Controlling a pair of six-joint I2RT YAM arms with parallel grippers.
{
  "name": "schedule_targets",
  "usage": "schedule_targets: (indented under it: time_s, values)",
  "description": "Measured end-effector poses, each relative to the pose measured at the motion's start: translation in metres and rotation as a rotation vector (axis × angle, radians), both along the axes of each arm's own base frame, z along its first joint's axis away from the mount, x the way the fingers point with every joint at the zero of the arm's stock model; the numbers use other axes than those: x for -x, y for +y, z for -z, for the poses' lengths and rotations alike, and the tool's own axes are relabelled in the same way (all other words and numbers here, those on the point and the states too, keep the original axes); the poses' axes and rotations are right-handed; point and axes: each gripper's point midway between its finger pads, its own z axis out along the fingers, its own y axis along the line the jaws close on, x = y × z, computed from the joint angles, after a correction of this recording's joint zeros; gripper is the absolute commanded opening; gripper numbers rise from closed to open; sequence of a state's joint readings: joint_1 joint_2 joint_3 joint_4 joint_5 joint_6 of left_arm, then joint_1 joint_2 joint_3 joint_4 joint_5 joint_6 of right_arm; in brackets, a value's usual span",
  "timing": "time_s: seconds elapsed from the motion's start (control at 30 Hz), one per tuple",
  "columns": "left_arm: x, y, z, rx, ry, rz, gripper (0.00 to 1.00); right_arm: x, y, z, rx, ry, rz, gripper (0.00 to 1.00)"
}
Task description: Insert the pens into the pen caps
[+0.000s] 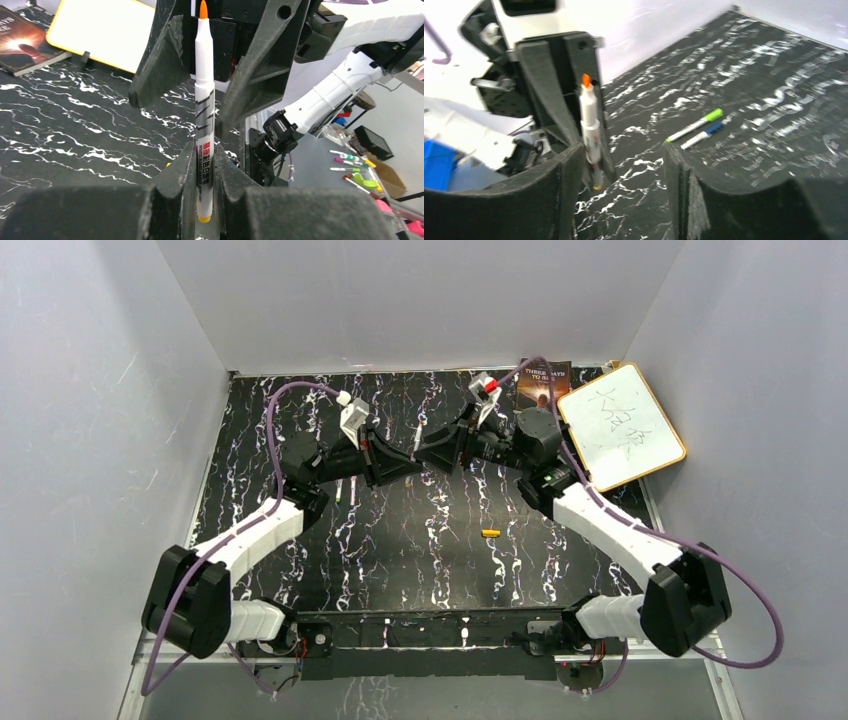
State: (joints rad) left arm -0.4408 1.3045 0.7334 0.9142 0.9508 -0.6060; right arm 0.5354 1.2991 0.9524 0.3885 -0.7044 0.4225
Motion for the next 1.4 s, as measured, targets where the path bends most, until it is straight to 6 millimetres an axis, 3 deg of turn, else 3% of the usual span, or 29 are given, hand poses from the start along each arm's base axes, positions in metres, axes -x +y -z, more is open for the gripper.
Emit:
schedule_targets:
  time_s: [0.07,0.1,0.17,0.27,0.4,0.43,0.53,0.63,0.73,0.93,1.17,1.4]
  values:
    - [0.0,0.002,-0.002,-0.007,-0.016,-0.016,0.0,-0.006,-0.01,0.002,0.015,0.005,0.086,0.73]
    - [0.0,0.003,-0.002,-0.012,-0.019,-0.024,0.0,-0.011,-0.019,0.005,0.025,0.008,0.16,0.72]
    - [0.0,0.004,-0.001,-0.022,-0.027,-0.037,0.0,-0.019,-0.039,0.011,0.04,0.022,0.297,0.56]
    - [-0.001,0.006,0.001,-0.039,-0.03,-0.057,0.0,-0.035,-0.076,0.033,0.076,0.104,0.548,0.44]
    - [-0.002,0.008,0.006,-0.064,-0.03,-0.068,0.0,-0.042,-0.127,0.089,0.181,0.287,0.839,0.05]
    - [-0.002,0.008,0.007,-0.067,-0.031,-0.07,0.0,-0.039,-0.137,0.108,0.211,0.356,0.898,0.0]
    - [-0.001,0.01,0.008,-0.075,-0.038,-0.078,0.0,-0.021,-0.16,0.161,0.296,0.536,1.005,0.0]
    - [0.001,0.011,0.01,-0.084,-0.044,-0.08,0.0,0.002,-0.171,0.203,0.348,0.656,1.036,0.0]
    - [0.002,0.012,0.013,-0.099,-0.048,-0.082,0.0,0.022,-0.18,0.225,0.362,0.722,1.049,0.0]
    - [0.003,0.014,0.016,-0.12,-0.05,-0.088,0.0,0.036,-0.182,0.237,0.347,0.771,1.04,0.0]
    - [0.005,0.016,0.013,-0.118,-0.067,-0.093,0.0,0.055,-0.182,0.281,0.443,0.88,1.014,0.0]
    - [0.004,0.016,0.016,-0.128,-0.06,-0.096,0.0,0.042,-0.182,0.276,0.449,0.821,1.029,0.0]
